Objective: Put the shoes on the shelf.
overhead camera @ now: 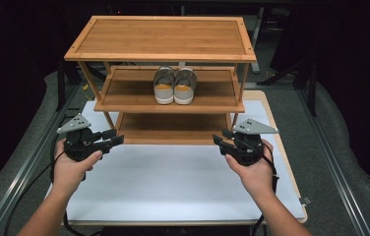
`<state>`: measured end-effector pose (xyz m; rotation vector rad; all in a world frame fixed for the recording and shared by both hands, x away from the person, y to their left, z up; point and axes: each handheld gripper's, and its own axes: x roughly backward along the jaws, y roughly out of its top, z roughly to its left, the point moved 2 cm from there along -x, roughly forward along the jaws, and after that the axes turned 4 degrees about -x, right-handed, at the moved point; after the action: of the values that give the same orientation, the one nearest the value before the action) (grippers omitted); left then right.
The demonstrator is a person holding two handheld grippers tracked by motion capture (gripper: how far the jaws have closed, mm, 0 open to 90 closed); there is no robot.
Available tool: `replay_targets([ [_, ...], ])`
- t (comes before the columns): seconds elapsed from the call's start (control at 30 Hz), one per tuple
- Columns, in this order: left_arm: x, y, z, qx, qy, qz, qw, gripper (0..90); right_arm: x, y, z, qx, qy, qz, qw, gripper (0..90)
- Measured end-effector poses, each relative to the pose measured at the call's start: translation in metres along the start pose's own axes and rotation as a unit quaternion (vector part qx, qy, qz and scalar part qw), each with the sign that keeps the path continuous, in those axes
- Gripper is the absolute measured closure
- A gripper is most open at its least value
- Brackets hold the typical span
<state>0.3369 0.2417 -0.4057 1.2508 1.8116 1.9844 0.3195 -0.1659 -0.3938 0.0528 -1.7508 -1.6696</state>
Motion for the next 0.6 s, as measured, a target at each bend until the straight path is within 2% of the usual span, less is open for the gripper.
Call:
replay_targets([
  [0.07,0.000,-0.007,0.001,0.002,0.003,0.002,1.0000,54.1,0.001,-0.006,-0.001,0.002,0.001,0.003,1.0000,59.2],
  [0.17,-0.001,-0.013,0.001,0.003,-0.003,0.005,1.0000,50.6,0.003,-0.012,-0.001,0.001,-0.004,0.004,1.0000,58.1],
  [0.2,-0.002,-0.019,0.002,-0.001,-0.013,0.005,0.9999,49.7,0.004,-0.017,-0.001,-0.001,0.003,0.006,1.0000,57.1],
  [0.47,-0.008,-0.044,0.007,0.000,-0.009,0.012,0.9999,45.0,-0.001,-0.042,-0.002,0.012,-0.022,0.016,0.9996,54.4],
  [0.6,-0.015,-0.064,0.009,0.012,-0.014,0.019,0.9996,38.4,-0.007,-0.059,-0.003,0.011,-0.025,0.030,0.9992,52.8],
])
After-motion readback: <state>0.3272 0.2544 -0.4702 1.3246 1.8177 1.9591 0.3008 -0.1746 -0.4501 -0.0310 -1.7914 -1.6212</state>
